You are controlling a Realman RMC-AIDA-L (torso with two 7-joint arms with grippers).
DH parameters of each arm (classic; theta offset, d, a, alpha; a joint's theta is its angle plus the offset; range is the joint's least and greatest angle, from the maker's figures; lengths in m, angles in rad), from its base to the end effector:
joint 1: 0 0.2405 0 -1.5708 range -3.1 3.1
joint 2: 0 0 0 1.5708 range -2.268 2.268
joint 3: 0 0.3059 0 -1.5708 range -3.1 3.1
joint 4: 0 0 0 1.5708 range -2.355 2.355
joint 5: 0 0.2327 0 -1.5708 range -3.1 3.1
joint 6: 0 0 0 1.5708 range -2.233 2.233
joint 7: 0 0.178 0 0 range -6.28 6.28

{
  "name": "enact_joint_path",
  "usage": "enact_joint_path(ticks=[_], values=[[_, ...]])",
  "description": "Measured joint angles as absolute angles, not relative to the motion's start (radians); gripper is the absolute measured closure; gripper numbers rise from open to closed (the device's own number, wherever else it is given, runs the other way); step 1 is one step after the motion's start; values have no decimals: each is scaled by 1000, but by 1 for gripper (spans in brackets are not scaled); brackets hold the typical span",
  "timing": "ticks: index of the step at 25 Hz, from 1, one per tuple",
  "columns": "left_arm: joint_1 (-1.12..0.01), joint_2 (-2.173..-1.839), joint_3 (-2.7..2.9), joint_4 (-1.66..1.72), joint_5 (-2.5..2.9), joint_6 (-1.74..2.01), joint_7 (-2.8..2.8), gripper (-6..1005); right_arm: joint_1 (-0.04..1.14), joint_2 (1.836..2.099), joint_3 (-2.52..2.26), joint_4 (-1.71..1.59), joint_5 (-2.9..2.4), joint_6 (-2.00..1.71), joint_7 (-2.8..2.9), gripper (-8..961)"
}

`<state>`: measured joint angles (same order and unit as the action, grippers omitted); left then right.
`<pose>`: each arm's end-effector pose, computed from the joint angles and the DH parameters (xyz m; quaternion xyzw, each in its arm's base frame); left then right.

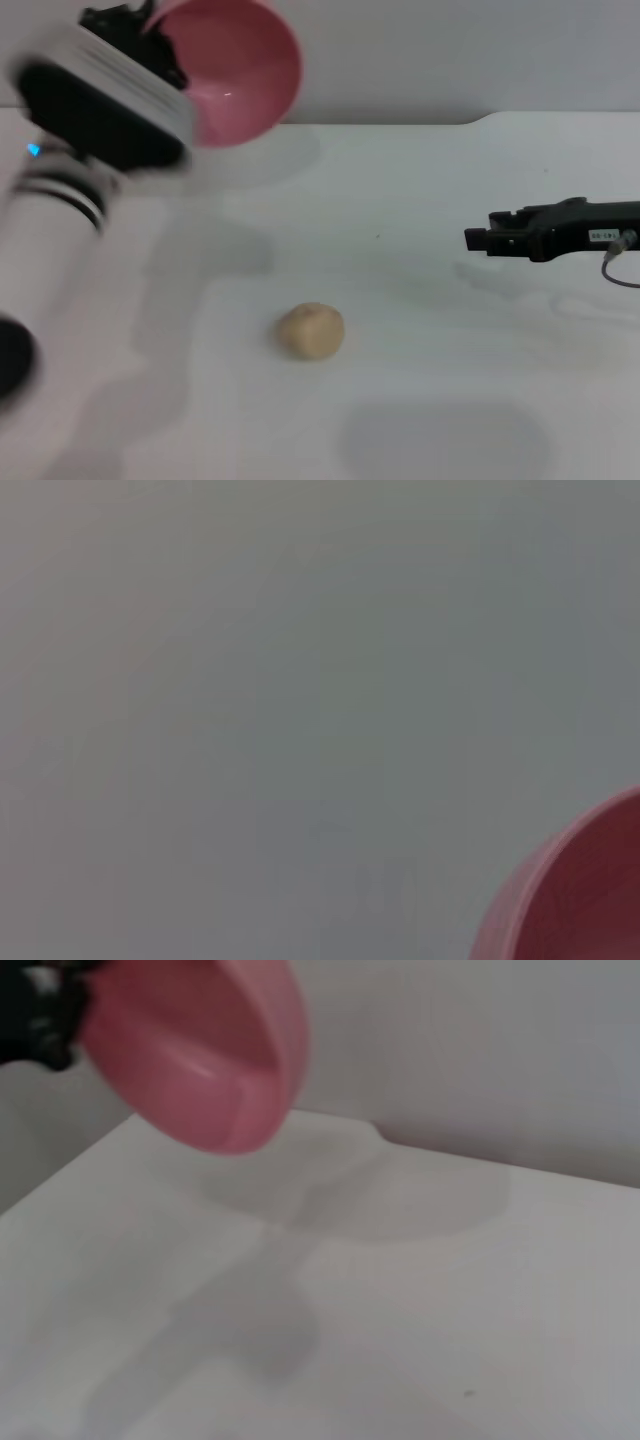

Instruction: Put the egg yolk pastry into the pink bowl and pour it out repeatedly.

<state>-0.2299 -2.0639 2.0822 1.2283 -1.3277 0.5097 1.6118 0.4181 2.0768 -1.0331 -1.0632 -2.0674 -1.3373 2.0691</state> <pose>-0.2237 0.4284 -0.0525 -0.7396 0.0018 -0.0467 0.6714 0.2947 0.4035 -0.0324 -0.8994 0.3782 0.1242 0.1808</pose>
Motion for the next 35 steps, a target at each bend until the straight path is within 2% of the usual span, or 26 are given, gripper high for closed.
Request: enact_joint_path(ticks=[4,8,12,15,17,19,23,25,28,35], values=[[-237,-2061,1719,1241,-1582,-85,1570,1000,435,2077,-1063,-1063,-2065,-1330,2068,437],[-306,-2050,1373,1149,-1597,-637,1359,1000,448,2077,-1097,-1063,-2055,-1321,2067,437],[-390,-2012,1127,1100,-1419,-1049,1134,1000,474,2075,-1140,-1062,-2053,-1319,2059,436],[-443,-1957,1037,1109,-1177,-1292,902,1000,495,2074,-1207,-1076,-2053,-1314,2053,435],[-453,-1947,1003,1121,-1053,-1354,806,1000,511,2074,-1258,-1084,-2054,-1312,2046,435],[-451,-1949,981,1139,-994,-1378,769,999,537,2073,-1319,-1087,-2059,-1313,2045,435],[-418,-1982,903,1226,-850,-1436,716,997,597,2072,-1438,-1087,-2063,-1311,2051,434],[-398,-2002,859,1280,-807,-1471,709,996,641,2073,-1516,-1076,-2075,-1293,2054,385],[-389,-2011,843,1302,-797,-1484,708,996,665,2076,-1579,-1062,-2086,-1258,2057,311],[-362,-2027,826,1327,-790,-1495,706,996,683,2082,-1792,-998,-2086,-1068,2068,325]])
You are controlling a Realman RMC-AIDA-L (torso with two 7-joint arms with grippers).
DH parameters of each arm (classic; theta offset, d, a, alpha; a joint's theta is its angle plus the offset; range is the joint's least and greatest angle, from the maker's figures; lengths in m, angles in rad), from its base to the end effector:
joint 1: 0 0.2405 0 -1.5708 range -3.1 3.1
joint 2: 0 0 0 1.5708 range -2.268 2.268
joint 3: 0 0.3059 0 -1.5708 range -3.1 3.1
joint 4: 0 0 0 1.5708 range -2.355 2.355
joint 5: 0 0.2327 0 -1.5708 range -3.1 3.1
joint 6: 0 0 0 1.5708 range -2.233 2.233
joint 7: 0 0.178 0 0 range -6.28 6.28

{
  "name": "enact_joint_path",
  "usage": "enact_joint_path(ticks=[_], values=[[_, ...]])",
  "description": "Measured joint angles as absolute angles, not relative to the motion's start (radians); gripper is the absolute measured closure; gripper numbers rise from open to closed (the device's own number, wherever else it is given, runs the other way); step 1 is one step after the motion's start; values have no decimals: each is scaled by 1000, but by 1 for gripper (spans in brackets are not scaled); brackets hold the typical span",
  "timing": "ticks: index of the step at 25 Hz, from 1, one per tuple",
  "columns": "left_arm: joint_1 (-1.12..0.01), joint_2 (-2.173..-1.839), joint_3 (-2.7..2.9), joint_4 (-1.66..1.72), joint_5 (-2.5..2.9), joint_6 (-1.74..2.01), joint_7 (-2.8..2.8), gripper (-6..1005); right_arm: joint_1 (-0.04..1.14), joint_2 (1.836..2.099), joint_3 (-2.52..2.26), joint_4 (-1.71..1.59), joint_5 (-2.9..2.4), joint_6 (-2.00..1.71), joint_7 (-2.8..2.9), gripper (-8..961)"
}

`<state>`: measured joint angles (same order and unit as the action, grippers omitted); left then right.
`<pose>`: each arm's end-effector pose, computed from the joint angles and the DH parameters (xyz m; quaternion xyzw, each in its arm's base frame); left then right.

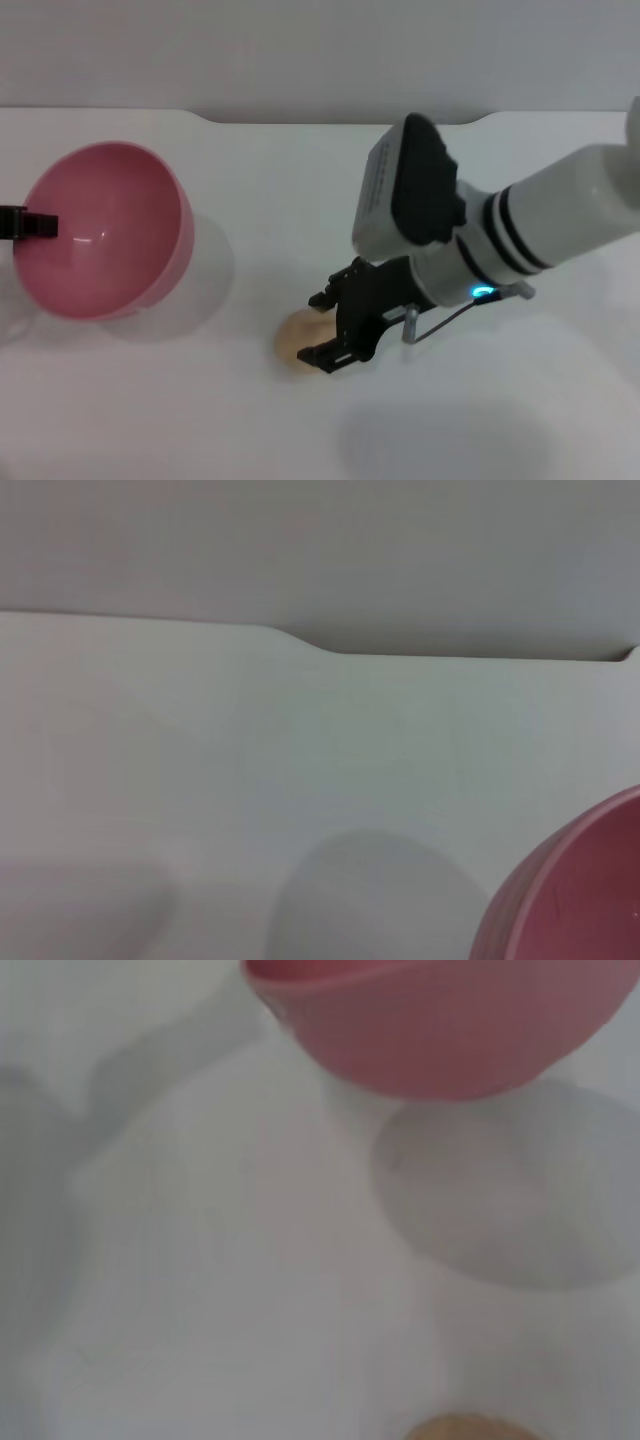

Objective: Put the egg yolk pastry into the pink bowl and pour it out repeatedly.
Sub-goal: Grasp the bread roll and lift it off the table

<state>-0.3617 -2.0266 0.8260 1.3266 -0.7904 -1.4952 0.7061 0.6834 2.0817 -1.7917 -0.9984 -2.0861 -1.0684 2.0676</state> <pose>-0.3441 0.3856 0.0700 -0.8076 -0.5147 -0.0558 0.2825 0.1778 0.3908 -0.1837 -0.9930 0.0861 -0.0585 0.0564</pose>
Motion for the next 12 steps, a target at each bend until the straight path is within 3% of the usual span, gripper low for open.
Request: enact_joint_path(ticks=[12], values=[[-371,-2042,827,1329,-788,-1491,712,995,685,2088,-1945,-926,-2079,-877,2133,350]])
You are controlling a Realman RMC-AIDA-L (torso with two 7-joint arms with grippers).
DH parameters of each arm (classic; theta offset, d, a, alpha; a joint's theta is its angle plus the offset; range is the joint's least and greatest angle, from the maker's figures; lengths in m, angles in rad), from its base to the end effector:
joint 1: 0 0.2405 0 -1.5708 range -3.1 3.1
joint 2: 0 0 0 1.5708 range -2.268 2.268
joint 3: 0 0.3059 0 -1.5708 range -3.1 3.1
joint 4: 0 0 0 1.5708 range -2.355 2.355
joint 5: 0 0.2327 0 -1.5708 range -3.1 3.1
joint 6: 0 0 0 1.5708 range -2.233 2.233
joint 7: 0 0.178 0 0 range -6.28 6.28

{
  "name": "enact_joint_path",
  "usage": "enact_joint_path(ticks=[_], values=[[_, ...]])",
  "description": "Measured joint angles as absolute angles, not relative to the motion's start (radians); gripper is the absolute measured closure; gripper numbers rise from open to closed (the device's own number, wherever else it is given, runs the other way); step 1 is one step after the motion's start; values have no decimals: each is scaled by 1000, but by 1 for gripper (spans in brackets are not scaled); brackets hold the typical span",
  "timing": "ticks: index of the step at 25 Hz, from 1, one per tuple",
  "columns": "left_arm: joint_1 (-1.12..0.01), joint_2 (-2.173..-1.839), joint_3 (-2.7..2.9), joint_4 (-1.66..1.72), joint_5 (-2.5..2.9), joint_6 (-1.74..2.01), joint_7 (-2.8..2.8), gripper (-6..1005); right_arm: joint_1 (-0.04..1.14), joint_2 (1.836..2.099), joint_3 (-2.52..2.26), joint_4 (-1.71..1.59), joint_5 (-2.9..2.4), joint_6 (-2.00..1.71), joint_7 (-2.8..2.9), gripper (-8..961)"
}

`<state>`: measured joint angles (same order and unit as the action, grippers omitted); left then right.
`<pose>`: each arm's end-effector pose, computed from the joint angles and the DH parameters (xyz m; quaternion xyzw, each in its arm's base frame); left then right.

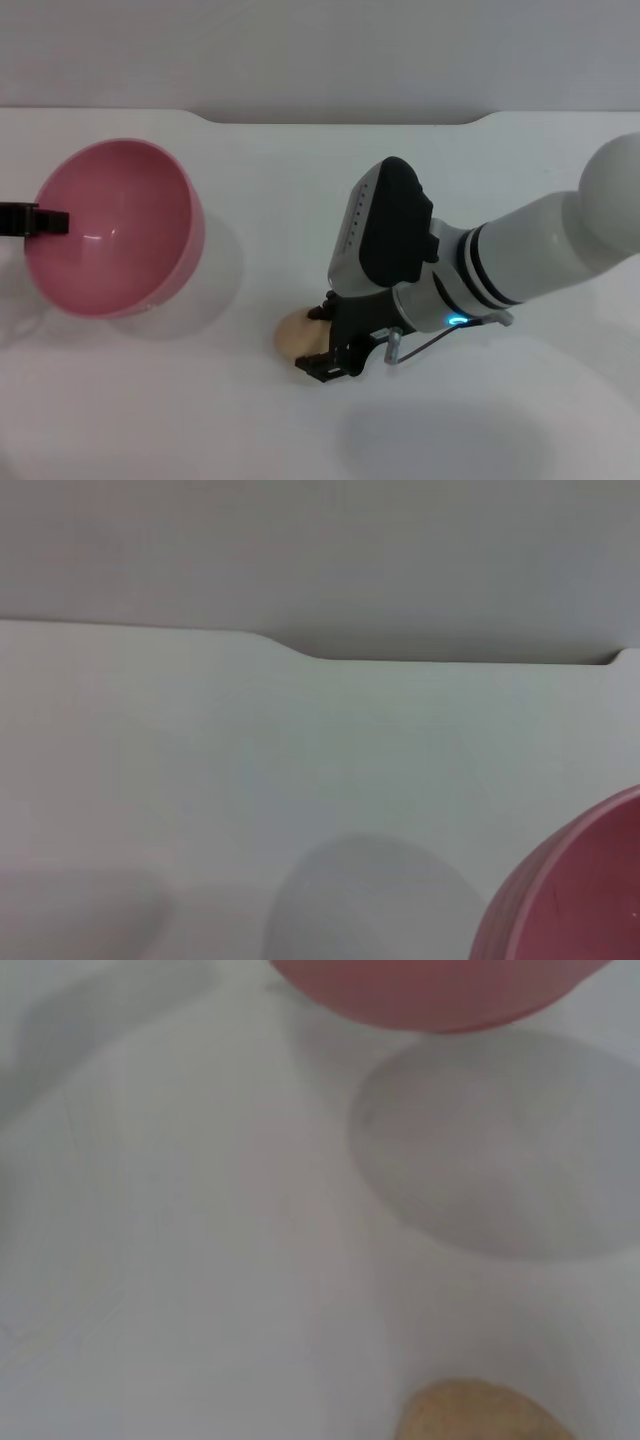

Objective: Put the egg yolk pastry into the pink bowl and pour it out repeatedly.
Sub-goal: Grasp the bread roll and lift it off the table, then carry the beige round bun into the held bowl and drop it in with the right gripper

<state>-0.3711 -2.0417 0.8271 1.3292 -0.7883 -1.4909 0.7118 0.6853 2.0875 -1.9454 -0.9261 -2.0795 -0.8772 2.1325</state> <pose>-0.3380 0.3886 0.0639 -0.8117 -0.5094 -0.0600 0.2795 0.1944 0.3872 -0.2119 -0.9885 0.0940 -0.0765 0.0901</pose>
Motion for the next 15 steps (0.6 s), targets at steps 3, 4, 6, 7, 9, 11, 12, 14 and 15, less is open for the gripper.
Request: enact_joint_path(ticks=[3,4,6,7,9,11,12,14,15], values=[[-374,-2043,829,1330,-788,-1490,712,995,677,2085,-1935,-927,-2079,-874,2135,356],[-376,-2043,830,1330,-788,-1490,712,995,677,2085,-1935,-927,-2079,-874,2135,358],[-378,-2044,831,1330,-788,-1490,712,995,670,2084,-1921,-931,-2076,-874,2135,362],[-380,-2045,832,1330,-788,-1489,712,995,666,2083,-1912,-931,-2072,-874,2136,379],[-383,-2046,833,1328,-788,-1486,712,995,658,2082,-1889,-931,-2052,-874,2136,412],[-384,-2046,833,1326,-788,-1483,712,994,644,2079,-1851,-934,-2019,-881,2134,446],[-386,-2046,833,1323,-787,-1479,712,993,635,2078,-1827,-939,-2004,-886,2131,455],[-397,-2049,838,1317,-764,-1468,713,992,613,2075,-1772,-957,-1991,-904,2125,472],[-403,-2050,844,1312,-753,-1465,713,991,603,2074,-1746,-969,-1990,-915,2121,481]])
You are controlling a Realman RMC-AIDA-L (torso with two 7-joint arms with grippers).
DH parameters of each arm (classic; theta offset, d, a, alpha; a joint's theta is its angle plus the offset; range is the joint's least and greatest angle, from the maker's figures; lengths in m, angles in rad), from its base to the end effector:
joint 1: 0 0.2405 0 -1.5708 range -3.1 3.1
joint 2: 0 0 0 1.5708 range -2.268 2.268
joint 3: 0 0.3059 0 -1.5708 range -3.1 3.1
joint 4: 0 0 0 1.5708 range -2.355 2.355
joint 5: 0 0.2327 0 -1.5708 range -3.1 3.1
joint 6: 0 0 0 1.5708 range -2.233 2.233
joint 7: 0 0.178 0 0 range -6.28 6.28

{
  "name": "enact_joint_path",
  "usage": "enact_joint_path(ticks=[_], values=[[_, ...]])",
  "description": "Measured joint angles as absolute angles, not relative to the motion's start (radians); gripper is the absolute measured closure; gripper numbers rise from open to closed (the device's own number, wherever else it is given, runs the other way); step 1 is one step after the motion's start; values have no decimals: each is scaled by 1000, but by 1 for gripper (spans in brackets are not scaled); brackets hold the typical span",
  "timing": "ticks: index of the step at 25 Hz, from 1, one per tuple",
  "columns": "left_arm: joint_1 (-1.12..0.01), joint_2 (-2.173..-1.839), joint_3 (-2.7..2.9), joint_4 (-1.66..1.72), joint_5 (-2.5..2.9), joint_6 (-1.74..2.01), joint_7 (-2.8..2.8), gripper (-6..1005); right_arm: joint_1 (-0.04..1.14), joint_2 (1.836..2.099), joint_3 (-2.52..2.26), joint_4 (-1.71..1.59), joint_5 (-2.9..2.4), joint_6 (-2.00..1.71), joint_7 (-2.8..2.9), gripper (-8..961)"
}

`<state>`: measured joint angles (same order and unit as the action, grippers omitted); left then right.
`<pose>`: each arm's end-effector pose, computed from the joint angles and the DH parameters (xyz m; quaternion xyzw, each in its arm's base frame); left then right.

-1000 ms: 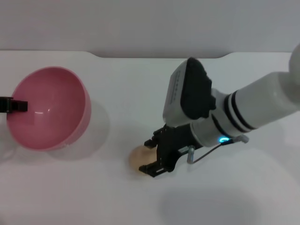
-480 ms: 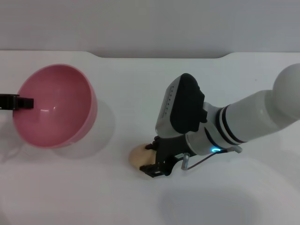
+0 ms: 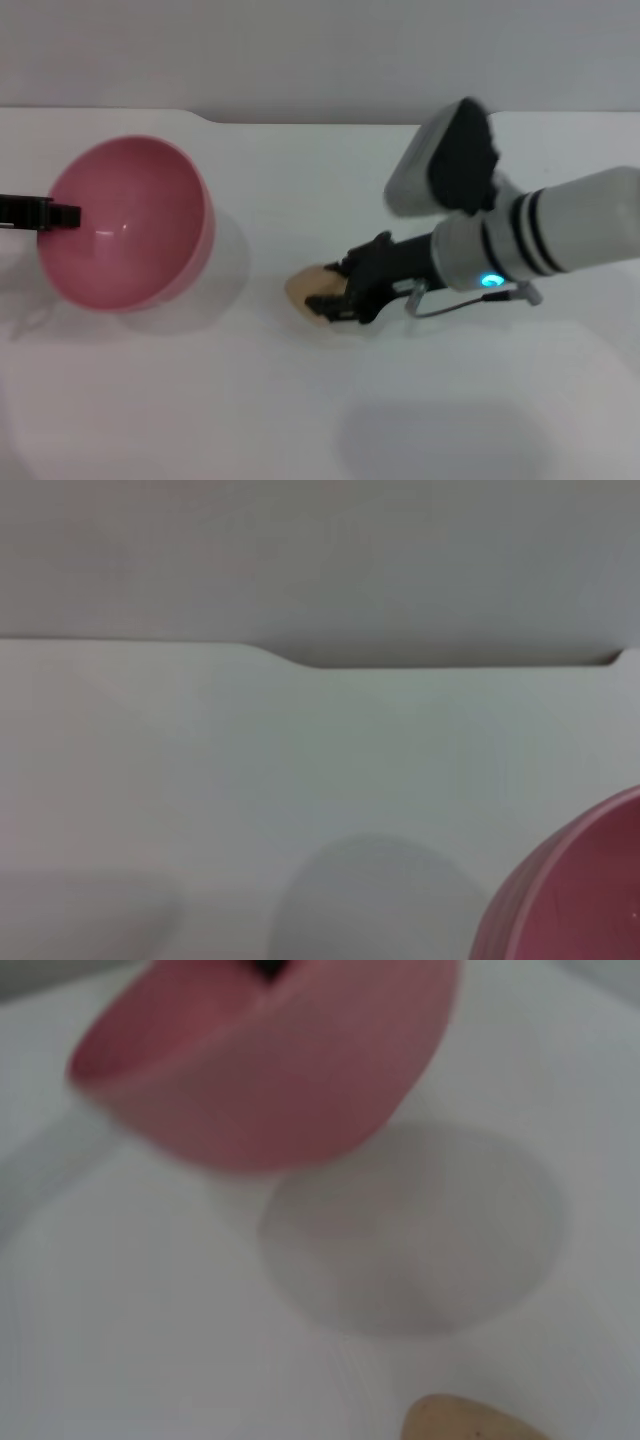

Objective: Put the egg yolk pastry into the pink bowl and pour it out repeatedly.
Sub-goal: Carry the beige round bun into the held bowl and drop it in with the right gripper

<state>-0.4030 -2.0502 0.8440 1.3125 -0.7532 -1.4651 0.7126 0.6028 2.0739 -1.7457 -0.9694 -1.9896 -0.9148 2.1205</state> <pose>-0.3317 0.3996 0.0558 -0.8174 -0.4999 -0.0487 0.2822 0.2004 0.4083 -0.1720 -0.9728 0.1939 0.0108 0.1261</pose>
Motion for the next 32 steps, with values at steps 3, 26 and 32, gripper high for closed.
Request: enact_joint_path(ticks=[3,26,32], values=[[-428,-2052,888,1275,-721,-1433,708,990,558,2073,-1647,-1037,-1988,-964,2075,509],[-662,-2061,1331,1128,-708,-1397,604,976,579,2076,-1643,-1276,-1975,-1258,2020,684],[-666,-2061,1340,1131,-709,-1404,606,972,571,2079,-1660,-1276,-2011,-1262,2079,555]])
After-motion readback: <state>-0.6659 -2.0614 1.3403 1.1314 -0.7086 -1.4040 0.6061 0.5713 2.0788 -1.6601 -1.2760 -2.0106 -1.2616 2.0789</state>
